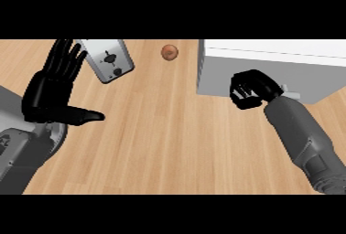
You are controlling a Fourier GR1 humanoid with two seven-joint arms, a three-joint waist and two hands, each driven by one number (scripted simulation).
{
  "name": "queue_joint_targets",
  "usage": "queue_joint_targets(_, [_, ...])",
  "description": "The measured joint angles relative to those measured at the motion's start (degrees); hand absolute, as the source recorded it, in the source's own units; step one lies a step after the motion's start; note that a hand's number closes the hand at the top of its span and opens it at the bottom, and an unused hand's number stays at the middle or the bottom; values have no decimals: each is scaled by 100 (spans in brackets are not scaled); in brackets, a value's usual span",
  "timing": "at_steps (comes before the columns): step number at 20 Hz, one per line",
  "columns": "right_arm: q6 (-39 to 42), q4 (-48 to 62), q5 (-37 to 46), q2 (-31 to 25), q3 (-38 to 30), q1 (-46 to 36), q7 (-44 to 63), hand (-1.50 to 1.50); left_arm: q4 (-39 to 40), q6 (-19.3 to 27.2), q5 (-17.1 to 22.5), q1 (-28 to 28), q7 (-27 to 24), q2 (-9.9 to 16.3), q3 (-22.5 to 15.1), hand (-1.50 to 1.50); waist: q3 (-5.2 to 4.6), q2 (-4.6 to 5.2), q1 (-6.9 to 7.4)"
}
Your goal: Pick up the cup, place it into the drawer and close the drawer
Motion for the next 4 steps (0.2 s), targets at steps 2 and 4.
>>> queue_joint_targets(2, [6, 8, -55, 8, -57, 1, -82, 150, 48, -27, -6, -23, -1, -25, -6, -150, 0, 10, -6])
queue_joint_targets(4, [73, 31, -107, -4, -106, -5, -135, 150, 90, -85, -3, 12, -30, -26, 1, -150, 2, 10, 5])
